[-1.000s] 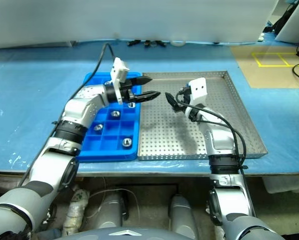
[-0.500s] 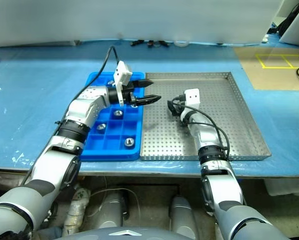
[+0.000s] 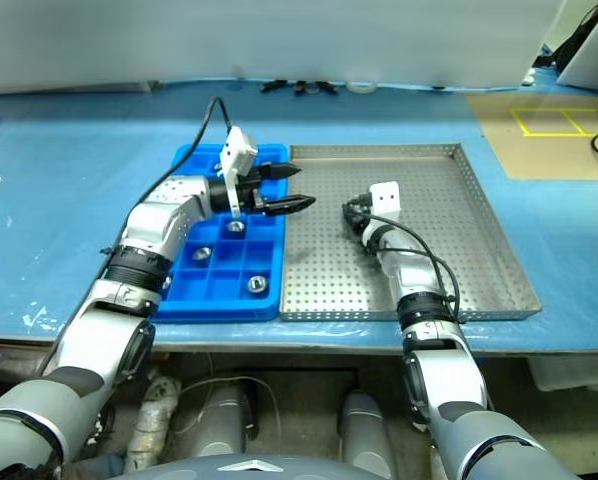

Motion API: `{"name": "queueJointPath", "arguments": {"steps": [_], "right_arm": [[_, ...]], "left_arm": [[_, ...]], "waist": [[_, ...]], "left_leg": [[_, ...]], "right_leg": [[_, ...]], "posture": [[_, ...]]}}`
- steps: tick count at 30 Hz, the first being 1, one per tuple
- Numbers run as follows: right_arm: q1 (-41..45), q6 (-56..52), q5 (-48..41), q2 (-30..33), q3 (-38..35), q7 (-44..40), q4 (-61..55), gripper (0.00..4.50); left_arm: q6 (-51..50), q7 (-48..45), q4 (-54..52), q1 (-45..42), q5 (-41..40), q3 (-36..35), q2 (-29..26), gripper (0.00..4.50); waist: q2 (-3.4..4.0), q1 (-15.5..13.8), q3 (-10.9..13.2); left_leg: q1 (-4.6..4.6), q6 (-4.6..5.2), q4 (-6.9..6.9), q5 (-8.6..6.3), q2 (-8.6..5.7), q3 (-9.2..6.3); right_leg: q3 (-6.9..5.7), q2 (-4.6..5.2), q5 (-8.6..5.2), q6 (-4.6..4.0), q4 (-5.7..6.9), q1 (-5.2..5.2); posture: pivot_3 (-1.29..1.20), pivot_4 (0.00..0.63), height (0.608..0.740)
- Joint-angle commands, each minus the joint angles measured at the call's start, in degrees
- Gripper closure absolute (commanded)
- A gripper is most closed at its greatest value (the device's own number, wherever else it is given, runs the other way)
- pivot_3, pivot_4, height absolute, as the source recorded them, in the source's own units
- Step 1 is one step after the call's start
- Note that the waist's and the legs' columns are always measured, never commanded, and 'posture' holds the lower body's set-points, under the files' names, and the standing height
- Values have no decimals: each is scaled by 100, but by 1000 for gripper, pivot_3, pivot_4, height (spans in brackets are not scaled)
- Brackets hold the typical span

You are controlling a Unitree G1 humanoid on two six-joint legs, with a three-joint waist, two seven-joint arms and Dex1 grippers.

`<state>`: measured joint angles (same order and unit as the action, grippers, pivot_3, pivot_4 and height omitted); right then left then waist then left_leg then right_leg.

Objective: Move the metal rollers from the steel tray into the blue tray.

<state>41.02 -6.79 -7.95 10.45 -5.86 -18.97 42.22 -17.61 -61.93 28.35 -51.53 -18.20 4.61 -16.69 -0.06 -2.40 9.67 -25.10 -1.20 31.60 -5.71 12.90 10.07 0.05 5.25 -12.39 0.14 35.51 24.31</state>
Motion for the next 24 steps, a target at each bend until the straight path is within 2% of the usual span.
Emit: {"name": "queueJointPath", "arguments": {"steps": [1, 3, 7, 12, 17, 24], "right_arm": [[50, 100, -34, 1, 19, -138, -219, 2593], [1, 74, -79, -21, 29, -221, -355, 2800], [4, 2, -70, -43, 74, -283, -510, 2803], [105, -341, -37, -128, 312, -470, -1222, 2803], [3, -1104, -240, -257, 1111, -1536, -2400, 2803], [-241, -1531, -358, -236, 2210, -2941, -3201, 2803]], "left_arm": [[-60, -64, -370, 26, -122, -150, -133, 0], [-94, -78, -447, 70, -141, -175, -219, 0], [-170, -20, -606, 142, -192, -299, -428, 0], [-602, 164, -1266, 383, -575, -787, -817, 0], [-1201, 516, -2213, 969, -914, -1282, -1326, 0], [-1966, 984, -3576, 2191, -1355, -1858, -1904, 0]], "waist": [[0, 0, 0], [0, 1, 0], [2, 1, 1], [3, 8, 2], [4, 6, 3], [5, -198, 3]], "left_leg": [[0, 0, 0, 0, 0, 0], [0, 0, -1, 0, 1, 0], [0, -1, -4, 0, 0, 0], [0, -4, -20, 1, 3, 1], [2, -13, -45, 7, 13, 2], [-2, -22, -64, 10, 21, -3]], "right_leg": [[0, 0, 0, 0, 0, 0], [0, 0, 0, 0, 0, 0], [0, 0, 0, 0, -3, 0], [0, -1, 0, 0, -11, 6], [-5, -12, -4, -6, -20, 14], [-21, -13, -9, -13, -27, 16]], "posture": [[-197, 150, 740], [-193, 150, 740], [-182, 150, 740], [-147, 150, 740], [-60, 150, 740], [109, 150, 740]]}}
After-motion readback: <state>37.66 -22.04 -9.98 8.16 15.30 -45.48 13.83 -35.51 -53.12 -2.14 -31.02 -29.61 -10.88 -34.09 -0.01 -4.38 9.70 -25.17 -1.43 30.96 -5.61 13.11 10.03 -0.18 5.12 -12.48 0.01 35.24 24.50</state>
